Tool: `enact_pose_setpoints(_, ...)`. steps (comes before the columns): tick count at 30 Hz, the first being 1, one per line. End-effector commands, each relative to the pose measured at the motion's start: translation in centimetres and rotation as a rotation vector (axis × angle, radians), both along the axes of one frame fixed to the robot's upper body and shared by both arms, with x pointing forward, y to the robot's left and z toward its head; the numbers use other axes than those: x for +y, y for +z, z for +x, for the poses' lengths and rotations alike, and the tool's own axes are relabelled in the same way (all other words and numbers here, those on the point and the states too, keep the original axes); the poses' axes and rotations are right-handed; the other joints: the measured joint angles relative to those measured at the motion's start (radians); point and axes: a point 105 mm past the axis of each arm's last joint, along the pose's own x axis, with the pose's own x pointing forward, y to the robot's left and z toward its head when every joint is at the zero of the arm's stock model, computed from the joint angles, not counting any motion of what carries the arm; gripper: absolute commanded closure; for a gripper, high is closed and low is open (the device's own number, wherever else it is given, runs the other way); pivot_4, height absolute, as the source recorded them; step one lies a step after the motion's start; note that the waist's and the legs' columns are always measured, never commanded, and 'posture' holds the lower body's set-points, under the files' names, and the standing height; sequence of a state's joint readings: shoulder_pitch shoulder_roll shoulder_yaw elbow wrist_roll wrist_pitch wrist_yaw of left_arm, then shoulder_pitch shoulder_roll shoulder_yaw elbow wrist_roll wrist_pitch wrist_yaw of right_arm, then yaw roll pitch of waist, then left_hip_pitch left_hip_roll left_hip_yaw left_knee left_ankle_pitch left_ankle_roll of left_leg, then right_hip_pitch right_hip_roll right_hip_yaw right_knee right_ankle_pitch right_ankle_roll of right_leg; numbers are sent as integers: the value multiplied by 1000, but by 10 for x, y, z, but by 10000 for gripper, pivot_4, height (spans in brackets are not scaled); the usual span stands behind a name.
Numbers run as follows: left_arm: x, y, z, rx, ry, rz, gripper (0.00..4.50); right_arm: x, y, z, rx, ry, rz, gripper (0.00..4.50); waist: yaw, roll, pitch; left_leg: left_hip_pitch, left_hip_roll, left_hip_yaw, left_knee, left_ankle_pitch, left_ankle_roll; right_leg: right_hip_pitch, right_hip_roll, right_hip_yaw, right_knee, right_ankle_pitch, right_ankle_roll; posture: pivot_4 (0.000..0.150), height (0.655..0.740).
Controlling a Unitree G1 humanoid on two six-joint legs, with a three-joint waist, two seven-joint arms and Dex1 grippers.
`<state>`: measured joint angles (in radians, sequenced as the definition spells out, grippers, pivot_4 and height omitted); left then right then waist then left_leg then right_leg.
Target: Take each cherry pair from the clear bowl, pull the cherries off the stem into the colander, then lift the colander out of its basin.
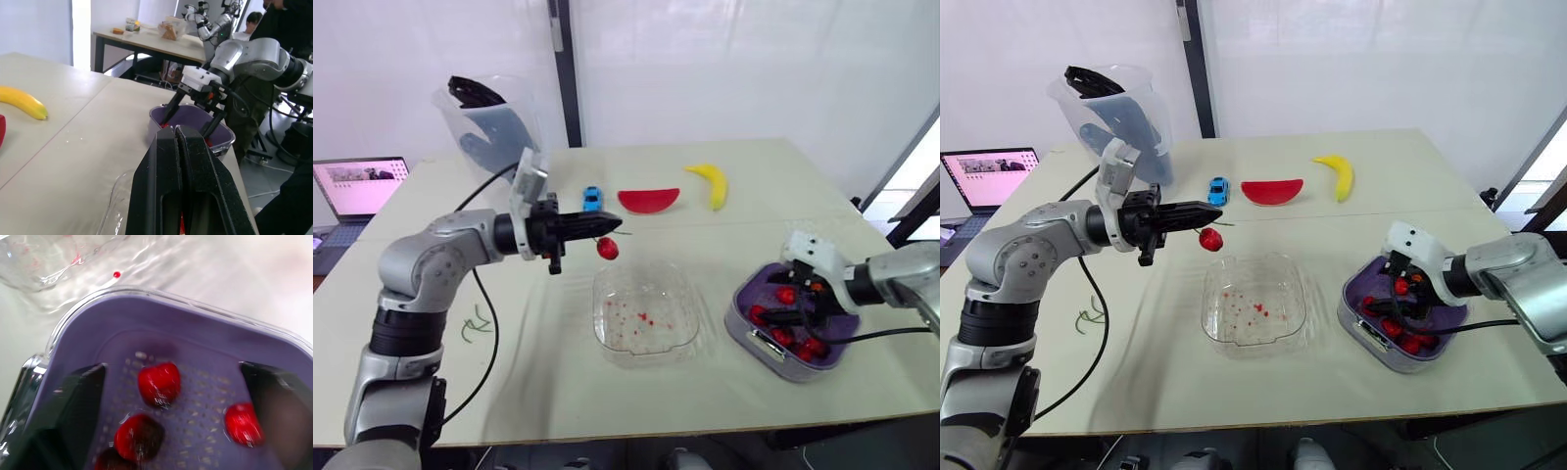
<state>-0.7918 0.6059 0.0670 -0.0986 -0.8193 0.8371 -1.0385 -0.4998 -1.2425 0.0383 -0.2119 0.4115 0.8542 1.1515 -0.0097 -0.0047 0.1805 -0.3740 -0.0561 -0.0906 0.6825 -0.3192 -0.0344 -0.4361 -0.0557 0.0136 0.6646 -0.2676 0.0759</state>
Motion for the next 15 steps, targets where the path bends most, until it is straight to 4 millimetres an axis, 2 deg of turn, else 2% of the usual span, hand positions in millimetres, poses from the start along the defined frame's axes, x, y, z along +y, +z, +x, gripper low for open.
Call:
enact_pose_setpoints(1, 0, 21, -6, -56, -19, -61, 45000, 33, 58, -8, -136, 127, 122, 710, -6, 0, 0, 0, 0, 0, 0, 0, 0, 0, 0, 0, 0, 0, 0, 1500, 7400)
enact_pose_setpoints(5, -4, 24, -7, -54, -28, -77, 45000, 94, 80, -18, -174, 322, 324, 710, -8, 0, 0, 1, 2, 0, -1, 0, 0, 0, 3, 1, 0, 0, 0, 1500, 7400)
enact_pose_setpoints(7, -4, 24, -6, -51, -28, -79, 45000, 127, 82, -15, -218, 381, 380, 710, -7, 0, 0, 1, 3, 0, -1, 0, 0, 0, 3, 1, 0, 0, 0, 1500, 7400)
enact_pose_setpoints(9, -4, 25, -6, -50, -29, -80, 45000, 151, 81, -17, -224, 424, 429, 710, -3, 0, 0, 0, 2, 1, 0, 0, 0, -2, 2, 2, 1, 0, 0, 1500, 7400)
enact_pose_setpoints(11, -5, 25, -7, -49, -32, -80, 45000, 170, 78, -18, -220, 461, 458, 710, 3, 0, 0, -2, 1, 0, 0, 0, 0, -3, 1, 2, 1, 0, 0, 1500, 7400)
enact_pose_setpoints(15, -7, 25, -10, -49, -44, -74, 45000, 188, 76, -7, -255, 457, 473, 710, 4, -1, 0, -6, -1, 0, 1, 0, 1, -6, -1, 2, 0, 2, 2, 1500, 7400)
